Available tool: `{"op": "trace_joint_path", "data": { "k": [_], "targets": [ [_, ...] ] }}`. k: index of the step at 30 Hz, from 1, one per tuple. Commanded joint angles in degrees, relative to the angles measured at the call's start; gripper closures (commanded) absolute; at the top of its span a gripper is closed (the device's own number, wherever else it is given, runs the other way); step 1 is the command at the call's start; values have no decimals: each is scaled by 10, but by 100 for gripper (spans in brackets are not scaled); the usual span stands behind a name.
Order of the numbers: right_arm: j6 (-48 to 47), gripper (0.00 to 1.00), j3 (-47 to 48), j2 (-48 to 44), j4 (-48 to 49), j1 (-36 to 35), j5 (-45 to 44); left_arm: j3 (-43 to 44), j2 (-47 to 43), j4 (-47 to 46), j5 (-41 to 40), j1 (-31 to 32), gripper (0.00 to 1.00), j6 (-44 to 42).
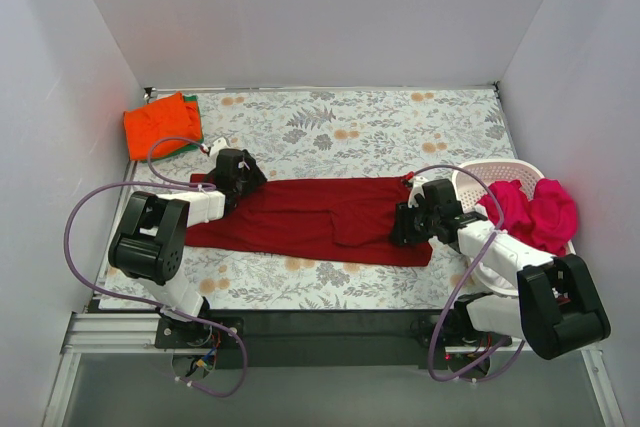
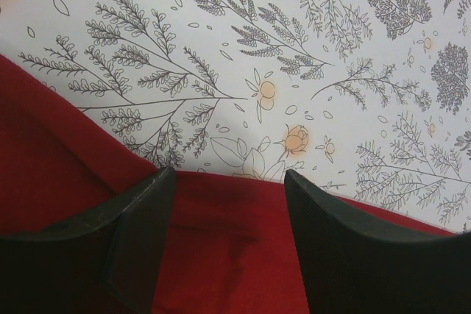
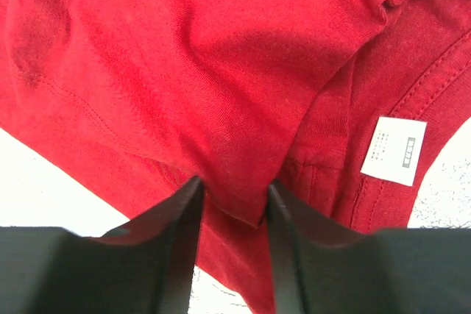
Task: Fold and stack the t-shirts
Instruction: Fold the tshirt
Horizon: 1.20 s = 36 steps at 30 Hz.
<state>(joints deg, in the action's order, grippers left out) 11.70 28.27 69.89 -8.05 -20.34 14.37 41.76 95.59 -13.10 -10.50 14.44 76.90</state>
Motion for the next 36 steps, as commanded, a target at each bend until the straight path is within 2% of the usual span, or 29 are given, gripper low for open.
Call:
{"op": "trace_joint_path", "data": {
  "k": [1, 5, 12, 20, 25, 36],
  "targets": [
    [-8, 69, 4, 1, 19, -4, 10, 6, 11, 33, -13, 1, 43, -9],
    [0, 79, 14, -12, -13, -11, 5, 8, 15, 33, -12, 0, 43, -9],
    [-4, 89, 73, -48, -114, -15, -7, 10, 22, 29, -8, 1, 43, -7],
    [-28, 96, 115, 19, -197, -15, 21, 9, 26, 26, 1, 0, 43, -7],
    [-33, 97, 107, 54, -209, -15, 103, 9, 28, 26, 5, 1, 43, -7],
    [-25, 97, 129, 57, -249, -15, 115, 10, 39, 20, 9, 1, 43, -7]
  ]
}}
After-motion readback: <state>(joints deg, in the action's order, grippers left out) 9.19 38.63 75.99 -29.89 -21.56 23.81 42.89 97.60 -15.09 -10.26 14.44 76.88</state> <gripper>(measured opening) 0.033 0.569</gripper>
